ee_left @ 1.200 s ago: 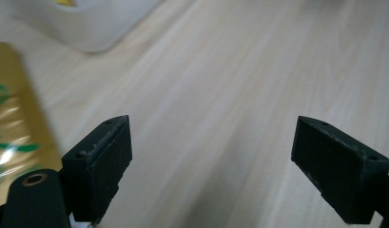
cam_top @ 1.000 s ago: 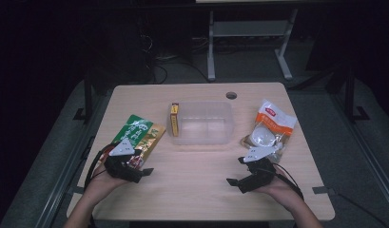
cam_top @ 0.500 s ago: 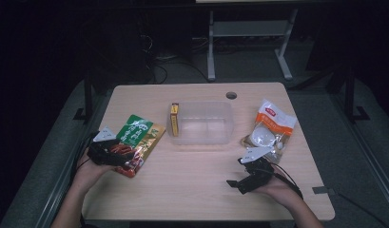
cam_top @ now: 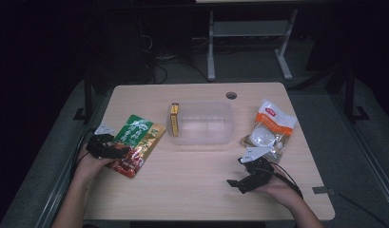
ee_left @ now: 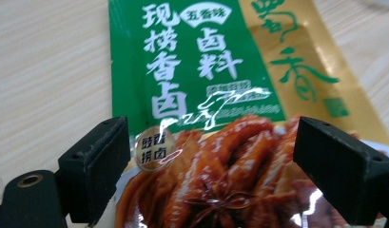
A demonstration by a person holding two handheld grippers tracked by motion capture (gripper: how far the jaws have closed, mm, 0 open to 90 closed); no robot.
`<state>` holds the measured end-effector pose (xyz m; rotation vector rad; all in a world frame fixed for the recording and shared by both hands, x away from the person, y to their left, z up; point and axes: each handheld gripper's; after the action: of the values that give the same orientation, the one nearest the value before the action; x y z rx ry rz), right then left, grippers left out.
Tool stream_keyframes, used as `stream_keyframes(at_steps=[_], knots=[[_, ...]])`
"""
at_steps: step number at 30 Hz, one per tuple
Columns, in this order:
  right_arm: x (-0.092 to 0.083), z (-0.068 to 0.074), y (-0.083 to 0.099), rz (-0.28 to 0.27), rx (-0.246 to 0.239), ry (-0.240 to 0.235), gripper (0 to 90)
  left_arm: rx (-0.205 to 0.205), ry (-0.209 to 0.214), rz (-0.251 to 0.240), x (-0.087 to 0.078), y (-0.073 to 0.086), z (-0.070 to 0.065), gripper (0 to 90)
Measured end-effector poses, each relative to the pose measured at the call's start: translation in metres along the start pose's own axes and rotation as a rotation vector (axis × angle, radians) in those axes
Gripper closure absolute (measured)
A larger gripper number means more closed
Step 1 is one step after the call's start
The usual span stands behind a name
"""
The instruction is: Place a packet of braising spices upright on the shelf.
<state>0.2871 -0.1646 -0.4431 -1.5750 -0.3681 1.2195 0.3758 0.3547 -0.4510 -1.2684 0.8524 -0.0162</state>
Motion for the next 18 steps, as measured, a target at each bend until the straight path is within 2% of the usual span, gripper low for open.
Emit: stream_keyframes(at_steps=[2,4,10,18], knots=[[0.0,0.0,0.001,0.004,0.0,0.005,9.8,-0.005,0.0,0.014,0.0,0.005,0.004,11.7],[-0.001,-0.001,0.001,0.0,-0.005,0.004,9.9,-0.042,0.009,-0.005,-0.001,0.01,0.008,11.2],[-0.002,0.0,0.002,0.007,0.003,0.003,10.0,-0.089,0.017,-0.006,0.0,0.014,0.011,11.0],[-0.003,0.0,0.004,0.008,-0.006,0.003,10.1,-0.106,0.025,-0.007,0.001,0.016,0.013,10.9]])
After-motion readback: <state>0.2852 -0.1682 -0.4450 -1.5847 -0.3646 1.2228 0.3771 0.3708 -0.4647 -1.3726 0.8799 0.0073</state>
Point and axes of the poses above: each handheld gripper's, and its own axes: x roughly forward along the jaws, y roughly out of its underside, z roughly to its left, and after that the axes turned 15 degrees about -z, right-handed
